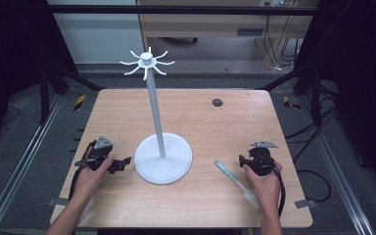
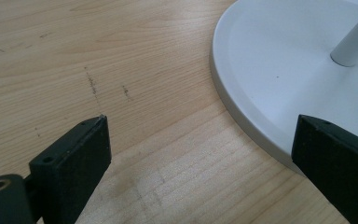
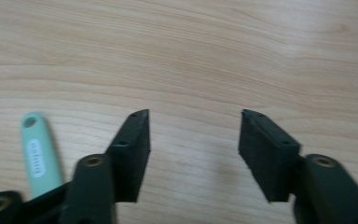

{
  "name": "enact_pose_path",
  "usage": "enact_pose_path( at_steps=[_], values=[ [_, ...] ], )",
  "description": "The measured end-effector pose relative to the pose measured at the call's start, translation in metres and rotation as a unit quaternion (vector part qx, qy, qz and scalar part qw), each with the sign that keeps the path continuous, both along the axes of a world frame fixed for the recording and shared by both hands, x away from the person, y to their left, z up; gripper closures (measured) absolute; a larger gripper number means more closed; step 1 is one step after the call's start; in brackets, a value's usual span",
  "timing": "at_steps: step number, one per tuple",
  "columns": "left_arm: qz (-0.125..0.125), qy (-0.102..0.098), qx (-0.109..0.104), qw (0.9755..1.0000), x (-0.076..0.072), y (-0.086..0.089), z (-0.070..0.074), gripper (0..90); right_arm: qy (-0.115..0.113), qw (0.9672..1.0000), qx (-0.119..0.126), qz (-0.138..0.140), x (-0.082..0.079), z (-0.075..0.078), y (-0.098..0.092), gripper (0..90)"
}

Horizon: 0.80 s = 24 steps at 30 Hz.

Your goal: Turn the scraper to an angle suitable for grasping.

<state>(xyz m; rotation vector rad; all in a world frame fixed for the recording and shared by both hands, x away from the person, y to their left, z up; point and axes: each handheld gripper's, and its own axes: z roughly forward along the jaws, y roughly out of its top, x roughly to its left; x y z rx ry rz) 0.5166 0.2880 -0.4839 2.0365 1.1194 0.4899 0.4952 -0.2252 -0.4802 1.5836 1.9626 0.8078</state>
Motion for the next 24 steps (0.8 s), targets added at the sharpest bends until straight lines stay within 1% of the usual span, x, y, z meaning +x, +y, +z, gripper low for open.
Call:
enact_pose_path(
  at_steps=[2, 3, 4, 6, 8, 11, 13, 14, 17, 20, 23, 24],
  values=[
    [-0.001, 0.0, 0.0, 1.0, 0.0, 0.0, 0.0, 4.3, 0.006, 0.9999, -0.004, 0.013, -0.001, 0.002, 0.009, 57.3],
    [-0.001, 0.0, 0.0, 1.0, 0.0, 0.0, 0.0, 4.3, 0.006, 0.9999, -0.004, 0.013, -0.001, 0.002, 0.009, 57.3],
    [-0.002, 0.0, 0.001, 1.0, 0.0, 0.0, 0.0, 4.3, 0.011, 0.9995, -0.008, 0.028, -0.002, 0.003, 0.016, 65.8],
    [-0.004, 0.001, 0.002, 1.0, 0.0, -0.001, 0.0, 4.3, 0.008, 0.999, -0.005, 0.045, -0.004, 0.005, 0.022, 73.5],
    [-0.004, 0.0, 0.003, 1.0, 0.0, -0.002, 0.0, 4.3, 0.008, 0.9983, -0.004, 0.058, -0.007, 0.006, 0.028, 79.5],
    [-0.005, 0.0, 0.003, 1.0, -0.001, -0.002, 0.0, 4.4, 0.016, 0.9969, -0.014, 0.075, -0.01, 0.004, 0.036, 86.0],
    [-0.004, -0.001, 0.003, 1.0, -0.001, -0.002, 0.0, 4.4, 0.019, 0.9957, -0.022, 0.088, -0.01, 0.003, 0.04, 88.8],
    [-0.004, 0.0, 0.004, 1.0, 0.0, -0.001, 0.0, 4.4, 0.022, 0.9956, -0.02, 0.089, -0.01, 0.003, 0.042, 90.0],
    [-0.004, 0.001, 0.002, 1.0, 0.0, -0.001, 0.0, 4.5, 0.03, 0.994, -0.023, 0.102, -0.009, 0.0, 0.047, 90.0],
    [-0.005, 0.0, 0.003, 1.0, 0.0, -0.002, 0.0, 4.4, 0.04, 0.9928, -0.032, 0.108, -0.008, -0.002, 0.051, 90.0],
    [-0.006, 0.0, 0.003, 1.0, -0.001, -0.002, 0.0, 4.4, 0.041, 0.9923, -0.033, 0.112, -0.007, -0.002, 0.053, 90.0],
    [-0.007, 0.001, 0.004, 1.0, -0.001, -0.003, 0.0, 4.4, 0.044, 0.9913, -0.035, 0.119, -0.007, -0.003, 0.056, 90.0]
  ],
)
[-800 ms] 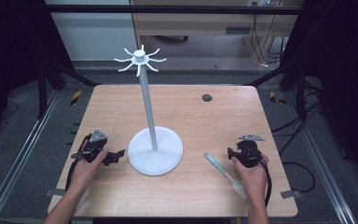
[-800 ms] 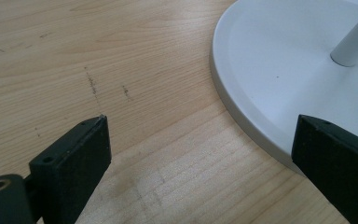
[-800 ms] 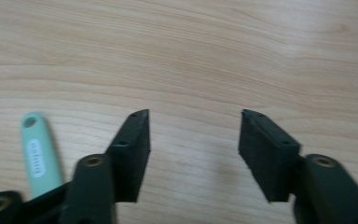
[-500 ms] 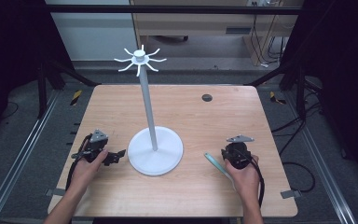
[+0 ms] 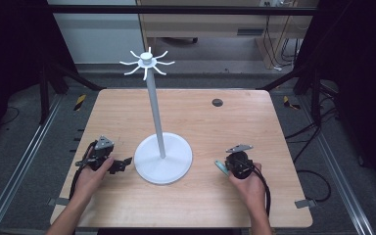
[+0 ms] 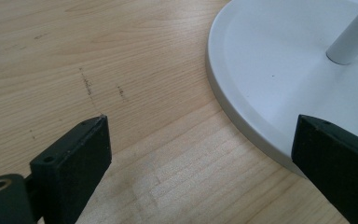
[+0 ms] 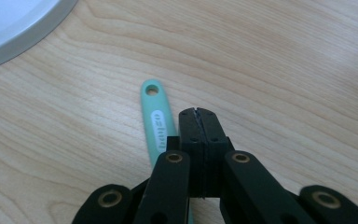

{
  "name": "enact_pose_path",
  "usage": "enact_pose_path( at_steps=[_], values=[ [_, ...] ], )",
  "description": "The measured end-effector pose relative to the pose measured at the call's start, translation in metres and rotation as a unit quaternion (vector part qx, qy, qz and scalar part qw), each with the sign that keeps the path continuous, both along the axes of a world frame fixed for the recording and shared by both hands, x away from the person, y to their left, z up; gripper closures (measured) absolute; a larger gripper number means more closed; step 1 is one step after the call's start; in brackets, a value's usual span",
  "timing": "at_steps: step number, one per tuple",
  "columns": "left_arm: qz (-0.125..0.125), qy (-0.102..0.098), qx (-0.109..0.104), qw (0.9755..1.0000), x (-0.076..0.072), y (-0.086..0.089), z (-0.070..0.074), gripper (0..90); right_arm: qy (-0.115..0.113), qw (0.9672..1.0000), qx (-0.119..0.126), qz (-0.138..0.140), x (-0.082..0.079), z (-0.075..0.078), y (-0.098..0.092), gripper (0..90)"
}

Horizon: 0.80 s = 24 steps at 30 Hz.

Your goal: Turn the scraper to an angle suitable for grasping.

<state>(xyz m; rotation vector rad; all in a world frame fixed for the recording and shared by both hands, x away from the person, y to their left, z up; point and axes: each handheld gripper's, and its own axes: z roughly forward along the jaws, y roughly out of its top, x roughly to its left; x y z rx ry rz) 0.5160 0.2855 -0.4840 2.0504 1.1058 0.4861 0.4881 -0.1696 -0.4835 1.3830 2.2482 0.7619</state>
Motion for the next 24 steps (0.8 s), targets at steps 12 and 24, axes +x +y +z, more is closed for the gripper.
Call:
enact_pose_path(
  at_steps=[12, 24],
  values=[
    [-0.001, 0.0, 0.002, 1.0, 0.0, -0.001, 0.0, 4.4, 0.022, 0.9988, 0.021, 0.037, -0.003, -0.002, 0.006, 90.0],
    [-0.003, 0.001, 0.006, 1.0, -0.001, 0.0, 0.0, 4.4, 0.0, 0.9977, 0.022, 0.064, -0.013, 0.014, 0.012, 90.0]
  ],
)
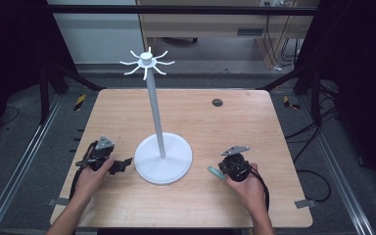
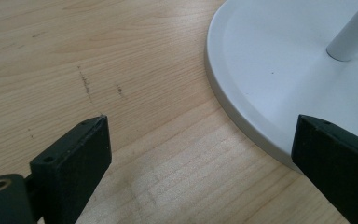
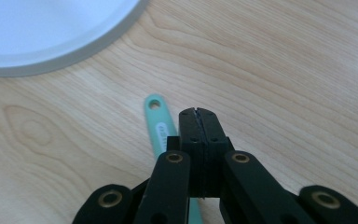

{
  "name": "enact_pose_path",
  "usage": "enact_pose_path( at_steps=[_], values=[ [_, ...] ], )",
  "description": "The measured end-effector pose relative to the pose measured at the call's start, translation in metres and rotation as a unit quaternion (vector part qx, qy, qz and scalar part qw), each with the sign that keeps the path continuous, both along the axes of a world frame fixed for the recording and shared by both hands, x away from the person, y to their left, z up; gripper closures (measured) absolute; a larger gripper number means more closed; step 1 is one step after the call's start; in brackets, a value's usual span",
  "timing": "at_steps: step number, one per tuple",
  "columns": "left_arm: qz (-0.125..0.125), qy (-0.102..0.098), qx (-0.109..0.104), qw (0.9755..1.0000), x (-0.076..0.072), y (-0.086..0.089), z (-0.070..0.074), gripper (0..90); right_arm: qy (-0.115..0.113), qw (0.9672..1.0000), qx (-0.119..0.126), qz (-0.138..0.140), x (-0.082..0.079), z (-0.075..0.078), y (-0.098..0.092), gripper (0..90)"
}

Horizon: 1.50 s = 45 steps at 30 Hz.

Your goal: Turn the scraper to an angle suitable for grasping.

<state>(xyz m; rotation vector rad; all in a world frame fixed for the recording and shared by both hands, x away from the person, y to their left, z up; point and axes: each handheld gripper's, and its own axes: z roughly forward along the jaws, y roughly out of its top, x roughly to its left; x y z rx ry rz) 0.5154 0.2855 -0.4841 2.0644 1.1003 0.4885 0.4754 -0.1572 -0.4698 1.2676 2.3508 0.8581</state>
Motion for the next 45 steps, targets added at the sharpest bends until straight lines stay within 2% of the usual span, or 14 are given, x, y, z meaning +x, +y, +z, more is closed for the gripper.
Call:
enact_pose_path(
  at_steps=[2, 6, 8, 13, 18, 27, 34, 36, 45],
  values=[
    [0.002, -0.002, -0.004, 1.0, 0.0, 0.0, 0.0, 4.4, -0.002, 0.9999, -0.013, 0.012, -0.003, 0.005, 0.004, 90.0],
    [0.002, -0.001, -0.005, 1.0, 0.0, 0.0, 0.0, 4.4, -0.004, 0.9996, -0.022, 0.02, -0.006, 0.013, 0.009, 90.0],
    [0.001, 0.0, -0.006, 1.0, 0.0, 0.0, 0.0, 4.4, 0.0, 0.9989, -0.041, 0.025, -0.006, 0.021, 0.012, 90.0],
    [0.003, 0.0, -0.009, 1.0, 0.0, 0.001, 0.0, 4.4, 0.013, 0.9972, -0.067, 0.031, -0.003, 0.03, 0.012, 90.0],
    [0.002, 0.001, -0.011, 0.9999, 0.0, 0.001, 0.0, 4.4, 0.033, 0.9952, -0.086, 0.035, 0.001, 0.032, 0.014, 89.5],
    [0.001, 0.0, -0.015, 0.9999, 0.0, 0.001, 0.0, 4.4, 0.049, 0.9915, -0.111, 0.046, 0.007, 0.031, 0.024, 86.5],
    [0.001, 0.002, -0.015, 0.9999, 0.0, 0.002, 0.001, 4.4, 0.062, 0.9899, -0.117, 0.049, 0.012, 0.028, 0.027, 80.3],
    [0.005, 0.0, -0.022, 0.9998, 0.0, 0.002, 0.001, 4.4, 0.068, 0.989, -0.12, 0.052, 0.016, 0.027, 0.029, 78.3],
    [0.002, 0.002, -0.019, 0.9998, 0.001, 0.001, 0.0, 4.5, 0.085, 0.9864, -0.13, 0.053, 0.022, 0.026, 0.034, 70.9]
  ],
)
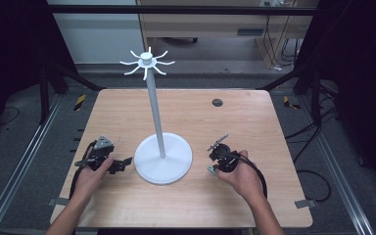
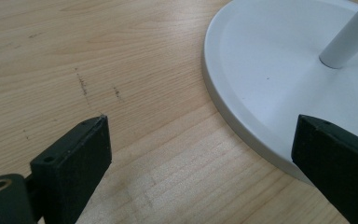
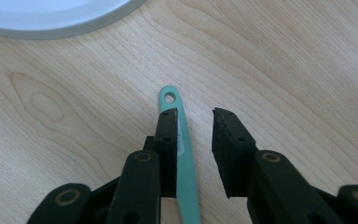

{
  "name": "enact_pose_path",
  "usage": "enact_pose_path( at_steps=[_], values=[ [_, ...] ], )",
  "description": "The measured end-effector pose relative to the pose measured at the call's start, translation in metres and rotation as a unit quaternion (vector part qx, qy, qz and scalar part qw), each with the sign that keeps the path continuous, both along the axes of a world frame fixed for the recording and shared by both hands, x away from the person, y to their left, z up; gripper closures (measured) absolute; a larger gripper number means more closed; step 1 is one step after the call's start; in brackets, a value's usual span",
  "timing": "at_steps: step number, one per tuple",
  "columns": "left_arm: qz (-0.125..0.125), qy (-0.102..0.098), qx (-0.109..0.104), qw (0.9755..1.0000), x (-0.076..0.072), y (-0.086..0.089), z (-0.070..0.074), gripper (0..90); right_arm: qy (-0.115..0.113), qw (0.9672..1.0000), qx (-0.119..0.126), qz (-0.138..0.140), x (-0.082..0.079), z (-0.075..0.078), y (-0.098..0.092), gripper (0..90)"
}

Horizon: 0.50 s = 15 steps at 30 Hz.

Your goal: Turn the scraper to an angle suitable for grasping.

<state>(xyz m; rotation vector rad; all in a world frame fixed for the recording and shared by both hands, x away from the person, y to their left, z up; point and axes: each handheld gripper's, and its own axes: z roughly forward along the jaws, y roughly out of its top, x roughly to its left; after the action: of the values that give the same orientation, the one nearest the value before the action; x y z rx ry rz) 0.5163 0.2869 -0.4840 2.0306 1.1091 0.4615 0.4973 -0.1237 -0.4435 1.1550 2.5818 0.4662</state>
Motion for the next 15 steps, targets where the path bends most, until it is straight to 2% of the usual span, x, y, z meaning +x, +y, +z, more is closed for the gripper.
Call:
enact_pose_path(
  at_steps=[6, 14, 15],
  values=[
    [-0.002, 0.0, 0.0, 1.0, -0.0003, -0.0005, 0.0002, 4.5, 0.018, 0.9998, -0.009, 0.0, 0.0034, -0.0026, 0.0022, 67.5],
    [-0.004, 0.002, -0.001, 1.0, -0.0002, -0.0011, -0.0002, 4.5, 0.032, 0.9994, -0.011, -0.001, 0.0075, -0.007, 0.0031, 66.1],
    [-0.004, 0.002, -0.001, 1.0, -0.0002, -0.001, -0.0003, 4.5, 0.031, 0.9994, -0.014, 0.006, 0.0085, -0.0076, 0.0028, 66.0]
  ],
)
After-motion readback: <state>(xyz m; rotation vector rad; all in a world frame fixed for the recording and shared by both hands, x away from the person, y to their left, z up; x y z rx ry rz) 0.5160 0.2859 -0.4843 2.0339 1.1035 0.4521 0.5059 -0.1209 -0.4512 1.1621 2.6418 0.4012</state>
